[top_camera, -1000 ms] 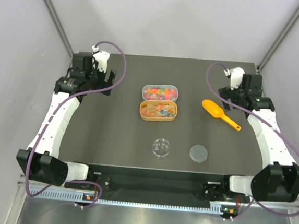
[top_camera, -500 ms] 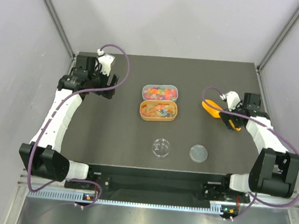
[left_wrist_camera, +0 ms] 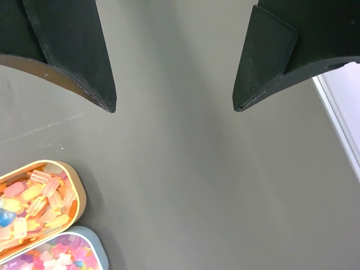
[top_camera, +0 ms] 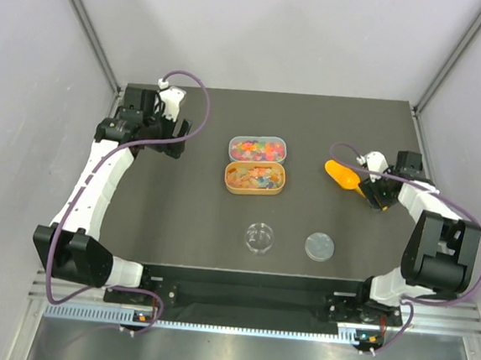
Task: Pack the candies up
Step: Pick up the spatula from the center of the board.
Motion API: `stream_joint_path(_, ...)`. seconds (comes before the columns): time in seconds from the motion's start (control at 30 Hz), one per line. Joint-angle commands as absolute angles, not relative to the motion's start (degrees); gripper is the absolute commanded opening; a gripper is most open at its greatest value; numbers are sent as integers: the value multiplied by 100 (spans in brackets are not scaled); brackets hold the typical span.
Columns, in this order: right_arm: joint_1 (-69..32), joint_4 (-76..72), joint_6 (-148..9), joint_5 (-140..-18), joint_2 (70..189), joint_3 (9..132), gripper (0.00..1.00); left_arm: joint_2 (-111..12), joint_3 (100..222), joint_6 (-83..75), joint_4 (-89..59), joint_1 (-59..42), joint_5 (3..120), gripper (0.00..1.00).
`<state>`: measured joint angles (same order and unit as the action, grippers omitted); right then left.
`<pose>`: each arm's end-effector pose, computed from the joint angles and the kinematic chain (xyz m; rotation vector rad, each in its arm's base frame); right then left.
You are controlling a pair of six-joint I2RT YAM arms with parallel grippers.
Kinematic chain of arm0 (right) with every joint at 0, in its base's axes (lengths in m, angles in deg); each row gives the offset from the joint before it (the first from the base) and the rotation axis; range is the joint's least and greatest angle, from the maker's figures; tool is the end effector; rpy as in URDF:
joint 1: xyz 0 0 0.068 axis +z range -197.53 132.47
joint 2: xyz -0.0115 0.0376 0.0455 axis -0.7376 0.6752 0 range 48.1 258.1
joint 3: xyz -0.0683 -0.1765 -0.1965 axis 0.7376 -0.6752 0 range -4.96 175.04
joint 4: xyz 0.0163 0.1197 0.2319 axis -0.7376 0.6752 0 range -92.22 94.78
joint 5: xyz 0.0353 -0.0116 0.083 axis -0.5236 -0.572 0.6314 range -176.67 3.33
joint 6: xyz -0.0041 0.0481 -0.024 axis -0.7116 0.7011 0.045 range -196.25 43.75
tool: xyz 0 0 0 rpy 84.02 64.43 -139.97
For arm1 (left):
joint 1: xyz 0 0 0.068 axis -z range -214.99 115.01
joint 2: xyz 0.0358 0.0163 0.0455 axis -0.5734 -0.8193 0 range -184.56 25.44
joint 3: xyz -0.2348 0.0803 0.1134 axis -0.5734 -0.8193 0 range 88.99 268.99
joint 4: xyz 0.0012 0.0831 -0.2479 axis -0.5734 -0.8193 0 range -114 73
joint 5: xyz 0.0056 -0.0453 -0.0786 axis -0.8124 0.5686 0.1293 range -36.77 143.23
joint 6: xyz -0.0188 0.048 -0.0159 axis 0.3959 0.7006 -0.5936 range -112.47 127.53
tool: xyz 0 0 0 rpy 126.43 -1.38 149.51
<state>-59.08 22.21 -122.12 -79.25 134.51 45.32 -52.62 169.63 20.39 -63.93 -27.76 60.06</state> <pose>0.2855 -0.0536 0.1858 -0.8171 2.4944 -0.1820 0.2828 -0.0402 0.3663 0.4658 2.2928 -0.0911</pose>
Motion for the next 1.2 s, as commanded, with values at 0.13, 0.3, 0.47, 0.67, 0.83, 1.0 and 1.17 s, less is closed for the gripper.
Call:
stream_joint_path(0.13,-6027,2037,-12564,-7508,13669,4970,59,-5393,17213,2133,-6402,-2769,5956,88)
stream_joint_path(0.3,-6132,2353,-12687,-7148,13950,5207,55,-5410,17239,2185,-6454,-2769,5903,88)
stream_joint_path(0.47,-6185,2731,-12705,-6875,14337,5533,54,-5393,17248,2221,-6516,-2769,5877,88)
stream_joint_path(0.67,-6238,2960,-12872,-6831,14513,5639,43,-5419,17239,2238,-6498,-2769,5876,88)
stream_joint_path(0.83,-6238,3144,-13004,-6787,14540,5656,18,-5454,17231,2247,-6490,-2769,5894,88)
stream_joint_path(1.0,-6229,3714,-13240,-6708,14023,5901,4,-5481,17370,2168,-6507,-2761,6113,88)
stream_joint_path(1.17,-5589,4752,-13925,-6848,12722,6569,0,-5533,17766,1905,-6648,-2533,7316,88)
